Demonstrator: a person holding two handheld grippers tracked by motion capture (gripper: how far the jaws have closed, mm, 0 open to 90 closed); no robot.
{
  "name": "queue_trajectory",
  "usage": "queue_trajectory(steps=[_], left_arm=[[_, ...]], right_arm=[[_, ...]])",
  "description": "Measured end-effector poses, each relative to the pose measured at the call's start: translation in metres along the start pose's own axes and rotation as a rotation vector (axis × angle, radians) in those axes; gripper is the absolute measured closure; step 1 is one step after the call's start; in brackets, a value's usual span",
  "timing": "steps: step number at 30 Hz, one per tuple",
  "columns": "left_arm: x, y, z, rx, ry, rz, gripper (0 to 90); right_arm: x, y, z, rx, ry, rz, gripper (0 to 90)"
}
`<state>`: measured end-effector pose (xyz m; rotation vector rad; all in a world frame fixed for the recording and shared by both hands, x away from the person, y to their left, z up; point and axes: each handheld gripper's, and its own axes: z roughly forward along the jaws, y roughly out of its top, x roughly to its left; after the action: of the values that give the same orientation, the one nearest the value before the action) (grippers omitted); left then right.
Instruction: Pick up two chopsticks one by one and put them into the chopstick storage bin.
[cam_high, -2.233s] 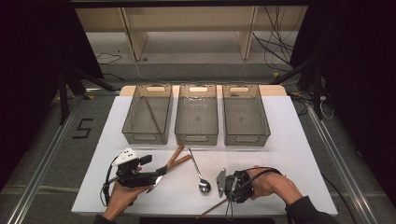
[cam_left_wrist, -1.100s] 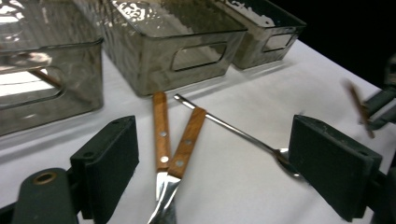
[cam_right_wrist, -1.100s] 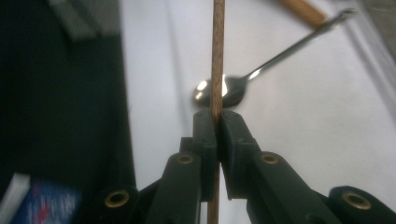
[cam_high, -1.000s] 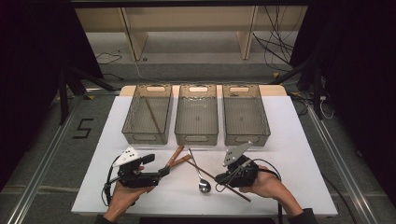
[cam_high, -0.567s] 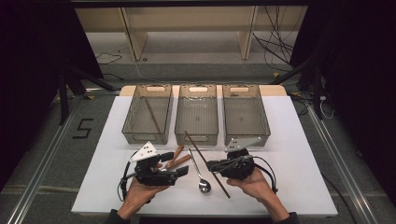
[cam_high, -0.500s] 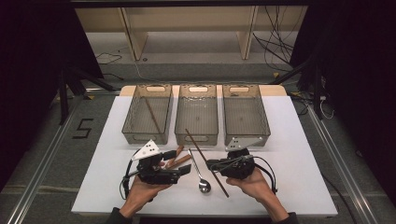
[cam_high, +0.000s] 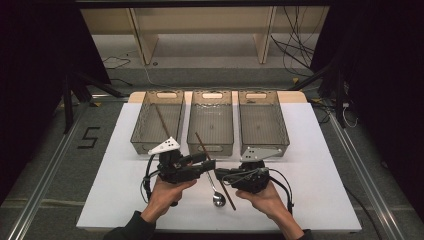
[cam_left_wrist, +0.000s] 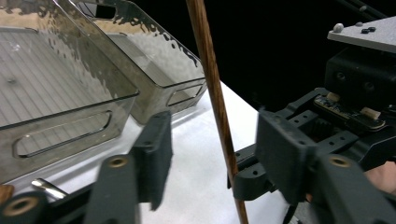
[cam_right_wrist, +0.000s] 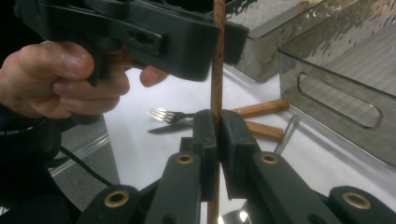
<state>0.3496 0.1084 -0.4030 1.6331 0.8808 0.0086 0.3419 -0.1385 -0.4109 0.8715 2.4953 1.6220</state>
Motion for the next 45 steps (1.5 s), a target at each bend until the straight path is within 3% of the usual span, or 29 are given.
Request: queue_trajectory(steps=[6, 21, 28, 31, 35, 40, 45], left_arm=[[0.003, 0.0, -0.002, -0.005, -0.031, -0.03, 62.4], [0.004, -0.001, -0.002, -0.01, -0.11, -0.072, 81.7], [0.004, 0.001, -0.005, -0.021, -0.144, -0.098, 84.6], [0.004, 0.005, -0.009, -0.025, -0.135, -0.089, 84.8], [0.013, 0.013, -0.019, -0.041, -0.128, -0.102, 84.9], [0.032, 0.029, -0.035, -0.05, -0.099, -0.118, 84.9], [0.051, 0.051, -0.057, -0.067, -0.046, -0.121, 84.8]], right_arm=[[0.004, -0.001, 0.003, -0.007, 0.002, -0.008, 85.5], [0.007, 0.0, 0.001, -0.062, 0.01, -0.009, 85.5], [0.008, -0.001, -0.001, -0.086, 0.03, -0.004, 84.2], [0.007, 0.001, -0.005, -0.107, 0.056, 0.015, 75.8], [0.005, 0.002, -0.015, -0.14, 0.05, 0.007, 68.4], [0.002, -0.002, -0.025, -0.134, 0.012, 0.006, 52.5], [-0.001, -0.016, -0.037, -0.12, -0.061, -0.008, 38.8]])
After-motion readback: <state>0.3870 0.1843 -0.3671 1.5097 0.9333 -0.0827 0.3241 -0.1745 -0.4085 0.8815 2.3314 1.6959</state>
